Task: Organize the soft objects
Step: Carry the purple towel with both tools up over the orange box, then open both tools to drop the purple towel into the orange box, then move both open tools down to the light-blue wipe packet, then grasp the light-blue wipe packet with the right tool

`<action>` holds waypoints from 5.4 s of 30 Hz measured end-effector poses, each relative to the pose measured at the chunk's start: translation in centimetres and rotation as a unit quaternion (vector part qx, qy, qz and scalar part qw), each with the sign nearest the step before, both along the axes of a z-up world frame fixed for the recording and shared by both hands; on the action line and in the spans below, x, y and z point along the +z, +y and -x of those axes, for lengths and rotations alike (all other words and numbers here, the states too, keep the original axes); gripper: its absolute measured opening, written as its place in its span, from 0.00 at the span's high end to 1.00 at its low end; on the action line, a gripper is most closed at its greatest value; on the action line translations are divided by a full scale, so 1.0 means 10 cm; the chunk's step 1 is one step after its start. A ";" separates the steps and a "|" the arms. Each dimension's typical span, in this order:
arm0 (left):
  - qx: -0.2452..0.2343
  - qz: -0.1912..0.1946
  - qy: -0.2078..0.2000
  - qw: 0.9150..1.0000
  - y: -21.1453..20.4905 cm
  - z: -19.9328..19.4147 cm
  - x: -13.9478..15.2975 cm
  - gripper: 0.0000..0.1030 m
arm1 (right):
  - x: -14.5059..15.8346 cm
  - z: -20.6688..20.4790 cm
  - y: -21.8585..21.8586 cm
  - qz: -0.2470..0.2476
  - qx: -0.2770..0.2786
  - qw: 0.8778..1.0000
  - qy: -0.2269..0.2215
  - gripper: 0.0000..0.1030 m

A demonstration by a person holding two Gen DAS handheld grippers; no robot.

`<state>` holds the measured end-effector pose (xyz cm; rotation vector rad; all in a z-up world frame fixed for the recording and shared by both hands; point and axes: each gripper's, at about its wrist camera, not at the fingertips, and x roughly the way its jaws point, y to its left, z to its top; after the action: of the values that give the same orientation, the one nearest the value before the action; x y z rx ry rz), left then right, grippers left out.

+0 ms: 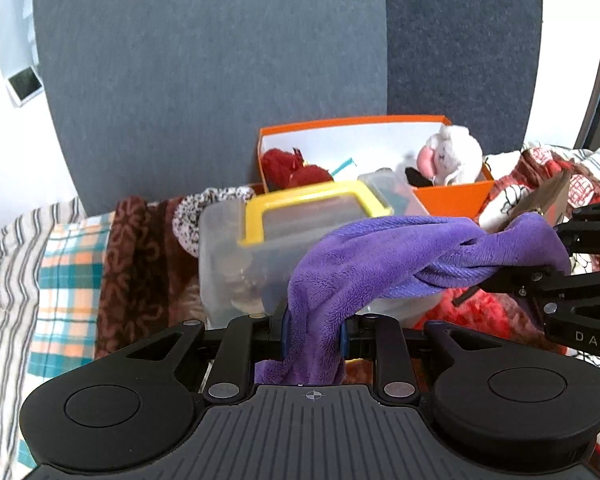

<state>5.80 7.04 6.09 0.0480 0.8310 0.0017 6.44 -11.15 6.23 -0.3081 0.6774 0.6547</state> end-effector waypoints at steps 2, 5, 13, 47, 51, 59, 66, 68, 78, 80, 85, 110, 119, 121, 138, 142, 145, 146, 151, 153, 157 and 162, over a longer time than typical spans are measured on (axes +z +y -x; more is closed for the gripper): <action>-0.001 -0.001 -0.003 1.000 0.00 -0.05 0.04 0.17 | 0.02 -0.04 0.00 -0.004 -0.002 1.000 -0.002 0.76; -0.003 -0.001 -0.007 1.000 0.00 -0.13 0.09 0.17 | 0.05 -0.12 -0.01 -0.012 -0.006 1.000 -0.001 0.76; -0.003 -0.008 -0.021 1.000 -0.01 -0.38 0.21 0.17 | 0.11 -0.34 -0.04 -0.032 -0.015 0.999 -0.005 0.76; -0.042 -0.020 0.040 0.998 -0.24 -2.64 -0.36 0.16 | -0.33 -2.26 -0.23 -0.049 -0.108 0.992 0.037 0.76; -0.041 -0.013 0.057 0.997 -0.24 -2.81 -0.49 0.07 | -0.45 -2.35 -0.19 -0.039 -0.111 0.992 0.045 0.76; -0.041 -0.006 0.053 0.998 -0.18 -2.72 -0.40 0.00 | -0.50 -2.43 -0.24 -0.018 -0.123 0.991 0.054 0.43; -0.029 0.031 0.014 0.999 0.05 -2.46 -0.08 0.00 | -0.28 -2.28 -0.30 -0.027 -0.133 0.990 0.041 0.16; -0.030 0.039 0.006 0.999 0.08 -2.38 0.00 0.00 | -0.23 -2.20 -0.29 -0.026 -0.134 0.990 0.035 0.14; 0.001 0.048 -0.027 0.998 0.22 -1.44 0.19 0.00 | -0.05 -1.32 -0.37 -0.046 -0.113 0.992 0.020 0.14; 0.010 0.052 -0.024 0.998 0.23 -1.20 0.15 0.00 | -0.09 -1.11 -0.41 -0.044 -0.108 0.993 0.028 0.14; 0.027 0.065 -0.016 0.997 0.29 -0.60 0.03 0.00 | -0.24 -0.62 -0.51 -0.047 -0.103 0.992 0.062 0.14; 0.139 0.105 0.103 0.979 0.79 0.95 -0.87 0.00 | -1.64 0.67 0.35 0.031 -0.013 0.922 0.387 0.14; 0.152 0.106 0.120 0.975 0.87 1.12 -0.95 0.00 | -1.79 0.64 0.58 0.066 0.004 0.938 0.339 0.18; 0.154 0.106 0.121 0.975 0.89 1.15 -0.96 0.00 | -1.78 0.57 0.56 0.063 -0.003 0.941 0.333 0.23; 0.082 0.195 0.148 0.966 0.59 0.68 -1.34 0.00 | -1.62 -0.07 -0.13 -0.021 -0.137 0.940 0.312 0.31; 0.051 0.180 0.177 0.966 0.35 0.52 -1.57 0.00 | -1.62 -0.19 0.01 -0.024 -0.117 0.941 0.317 0.36; 0.037 0.175 0.193 0.965 0.26 0.43 -1.69 0.00 | -1.68 -0.28 0.13 -0.029 -0.112 0.935 0.334 0.36; 0.033 0.175 0.196 0.964 0.23 0.42 -1.73 0.00 | -1.71 -0.31 0.16 -0.029 -0.113 0.933 0.340 0.36; 0.026 0.174 0.201 0.964 0.18 0.40 -1.83 0.00 | -1.84 -0.33 0.32 -0.014 -0.108 0.928 0.355 0.35; 0.027 0.180 0.200 0.963 0.18 0.40 -1.85 0.00 | -1.85 -0.32 0.35 -0.010 -0.105 0.930 0.352 0.31; 0.028 0.184 0.193 0.963 0.11 0.38 -1.88 0.00 | -1.85 -0.31 0.39 -0.012 -0.104 0.929 0.356 0.32; 0.020 0.169 0.183 0.968 0.00 0.36 -1.90 0.00 | -1.85 -0.29 0.44 -0.019 -0.096 0.926 0.364 0.44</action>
<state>2.18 7.00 -12.93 -0.2989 1.1908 -0.1141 9.34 -6.74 -12.23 0.0553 1.3870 0.5877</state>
